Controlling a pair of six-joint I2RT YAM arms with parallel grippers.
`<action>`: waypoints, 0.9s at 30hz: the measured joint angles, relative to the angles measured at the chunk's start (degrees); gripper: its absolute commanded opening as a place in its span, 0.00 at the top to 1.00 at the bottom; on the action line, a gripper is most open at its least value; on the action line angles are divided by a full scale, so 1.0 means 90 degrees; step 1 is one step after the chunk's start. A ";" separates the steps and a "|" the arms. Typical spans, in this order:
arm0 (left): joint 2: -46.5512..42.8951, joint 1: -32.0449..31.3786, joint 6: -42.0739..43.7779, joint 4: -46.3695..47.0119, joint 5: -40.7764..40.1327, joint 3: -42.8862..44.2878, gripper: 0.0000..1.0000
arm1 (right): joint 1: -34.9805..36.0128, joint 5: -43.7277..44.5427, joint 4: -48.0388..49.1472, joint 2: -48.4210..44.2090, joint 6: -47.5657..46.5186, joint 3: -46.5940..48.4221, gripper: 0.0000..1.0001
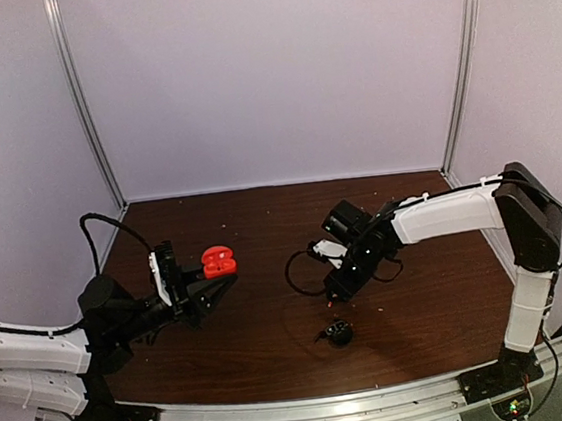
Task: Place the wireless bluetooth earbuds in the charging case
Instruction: Pick up the right earbud from the center of the board.
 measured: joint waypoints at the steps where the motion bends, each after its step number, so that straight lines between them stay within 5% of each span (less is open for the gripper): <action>1: -0.0022 0.0000 0.0000 0.0000 0.0000 -0.0002 0.99 | -0.0010 -0.0058 0.0005 0.0012 0.0027 -0.0041 0.49; 27: -0.0155 0.0000 0.0000 0.0000 -0.0051 -0.0063 0.99 | -0.0044 -0.1061 0.0226 0.0748 -0.0342 0.0389 0.62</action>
